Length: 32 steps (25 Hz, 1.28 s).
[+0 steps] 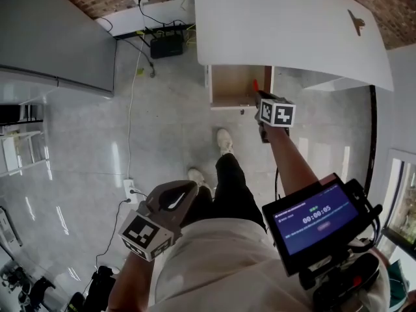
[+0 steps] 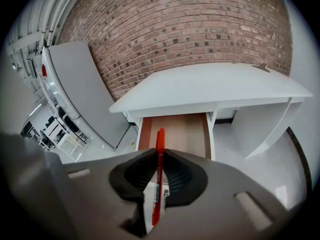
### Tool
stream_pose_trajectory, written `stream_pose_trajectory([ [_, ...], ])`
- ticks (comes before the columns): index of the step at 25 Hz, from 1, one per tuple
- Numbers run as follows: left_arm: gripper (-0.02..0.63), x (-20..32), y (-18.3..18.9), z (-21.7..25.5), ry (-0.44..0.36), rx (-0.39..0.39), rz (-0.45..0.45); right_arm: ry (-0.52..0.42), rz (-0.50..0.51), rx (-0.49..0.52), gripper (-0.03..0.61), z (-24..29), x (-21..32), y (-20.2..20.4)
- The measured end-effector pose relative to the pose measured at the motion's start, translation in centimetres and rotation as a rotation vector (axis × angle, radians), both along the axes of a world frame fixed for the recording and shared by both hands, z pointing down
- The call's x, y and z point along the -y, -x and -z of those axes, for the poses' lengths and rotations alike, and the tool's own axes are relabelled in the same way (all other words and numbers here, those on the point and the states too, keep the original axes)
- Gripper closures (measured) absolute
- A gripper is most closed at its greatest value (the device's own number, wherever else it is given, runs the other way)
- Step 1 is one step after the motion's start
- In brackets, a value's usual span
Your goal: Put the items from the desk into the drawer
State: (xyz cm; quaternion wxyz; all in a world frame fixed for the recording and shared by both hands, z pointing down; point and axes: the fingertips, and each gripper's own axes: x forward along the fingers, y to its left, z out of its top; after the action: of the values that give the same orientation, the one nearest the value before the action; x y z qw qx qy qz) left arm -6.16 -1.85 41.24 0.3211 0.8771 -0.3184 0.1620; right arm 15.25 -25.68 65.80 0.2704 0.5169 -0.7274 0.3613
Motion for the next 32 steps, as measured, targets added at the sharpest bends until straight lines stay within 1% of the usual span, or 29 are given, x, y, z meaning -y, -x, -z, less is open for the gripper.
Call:
stream_pose_trajectory([
  [3,0.606,-0.5,0.1,-1.3,0.031,0.008,0.013,0.011,-0.006,0.014,0.532,-2.3,1.2,0.7],
  [5,0.606,-0.2,-0.1,-1.8,0.042,0.002,0.027,0.024,-0.024,0.041,0.532,-3.9,2.4,1.0],
  [11,0.606,2.0,-1.8,-3.3,0.052,-0.005,0.044,0.048,-0.067,0.08,0.532,-8.9,6.5,0.5],
  [14,0.606,3.4,-2.3,-4.0,0.049,-0.003,0.054,0.064,-0.087,0.114,0.532,-11.1,8.0,0.4],
  [17,0.606,4.3,-2.6,-4.8,0.067,0.0,0.067,0.079,-0.101,0.156,0.532,-13.2,9.5,0.6],
  [20,0.606,5.3,-3.4,-5.1,0.061,-0.018,0.087,0.1,-0.114,0.184,0.532,-15.2,10.5,0.7],
  [25,0.606,5.7,-3.9,-6.4,0.093,-0.022,0.111,0.133,-0.105,0.204,0.532,-18.1,11.5,1.3],
  [30,0.606,5.8,-4.0,-8.0,0.124,-0.022,0.133,0.175,-0.085,0.176,0.532,-21.0,11.8,1.7],
  [32,0.606,6.0,-4.1,-8.5,0.13,-0.026,0.14,0.19,-0.088,0.181,0.532,-21.8,11.9,1.9],
])
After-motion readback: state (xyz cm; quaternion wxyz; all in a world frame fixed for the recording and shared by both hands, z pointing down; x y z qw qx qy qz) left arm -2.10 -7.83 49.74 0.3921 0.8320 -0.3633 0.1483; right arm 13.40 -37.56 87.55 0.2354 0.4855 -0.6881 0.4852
